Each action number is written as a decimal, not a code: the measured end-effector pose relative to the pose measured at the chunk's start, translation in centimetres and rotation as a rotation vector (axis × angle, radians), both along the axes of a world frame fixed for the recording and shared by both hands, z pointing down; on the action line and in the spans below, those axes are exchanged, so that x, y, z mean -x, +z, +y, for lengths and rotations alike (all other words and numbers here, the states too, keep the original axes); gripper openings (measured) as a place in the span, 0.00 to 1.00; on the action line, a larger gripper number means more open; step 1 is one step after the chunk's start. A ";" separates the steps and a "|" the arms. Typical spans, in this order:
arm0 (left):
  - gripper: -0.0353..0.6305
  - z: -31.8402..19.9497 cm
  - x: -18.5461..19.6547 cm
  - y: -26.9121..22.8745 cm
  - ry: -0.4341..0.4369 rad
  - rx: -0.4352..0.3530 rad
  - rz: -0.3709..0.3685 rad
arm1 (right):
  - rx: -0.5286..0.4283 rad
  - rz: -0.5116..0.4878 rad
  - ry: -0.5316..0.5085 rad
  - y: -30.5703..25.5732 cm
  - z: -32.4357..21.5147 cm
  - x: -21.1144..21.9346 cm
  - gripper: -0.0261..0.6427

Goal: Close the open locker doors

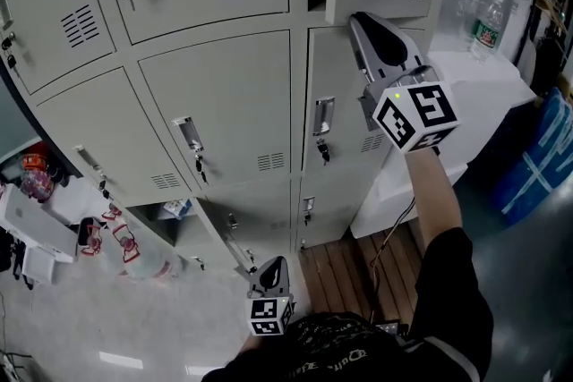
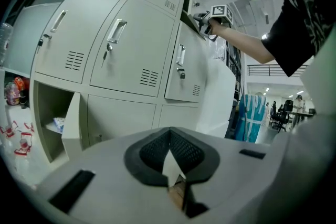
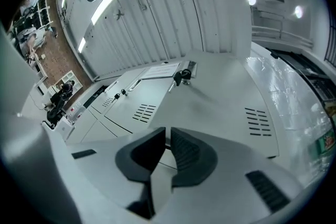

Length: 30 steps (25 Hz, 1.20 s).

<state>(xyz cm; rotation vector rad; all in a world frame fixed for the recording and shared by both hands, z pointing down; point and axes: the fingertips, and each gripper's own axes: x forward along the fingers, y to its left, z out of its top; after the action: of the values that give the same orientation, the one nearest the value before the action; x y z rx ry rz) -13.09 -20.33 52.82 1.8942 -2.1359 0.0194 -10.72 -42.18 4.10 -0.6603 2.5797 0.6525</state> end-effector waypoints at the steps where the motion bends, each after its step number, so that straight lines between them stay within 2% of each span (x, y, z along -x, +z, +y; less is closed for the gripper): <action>1: 0.06 0.1 0.1 0.1 0.001 0.001 0.001 | 0.005 0.002 0.005 0.0 -0.3 0.3 0.09; 11: 0.06 0.1 0.2 -0.2 0.015 -0.011 -0.010 | 0.051 0.026 0.070 -0.3 -3.6 2.8 0.09; 17: 0.06 0.3 0.4 0.0 0.011 -0.005 0.000 | 0.090 0.011 0.155 -0.6 -5.5 3.3 0.09; 30: 0.06 0.9 0.7 -0.3 0.005 -0.001 -0.014 | 0.154 -0.006 0.116 -0.6 -5.8 3.3 0.08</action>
<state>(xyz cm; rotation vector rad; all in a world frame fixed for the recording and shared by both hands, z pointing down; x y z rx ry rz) -13.80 -19.39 52.48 1.9060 -2.1404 0.0328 -14.00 -47.97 3.53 -0.8655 2.6205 0.4891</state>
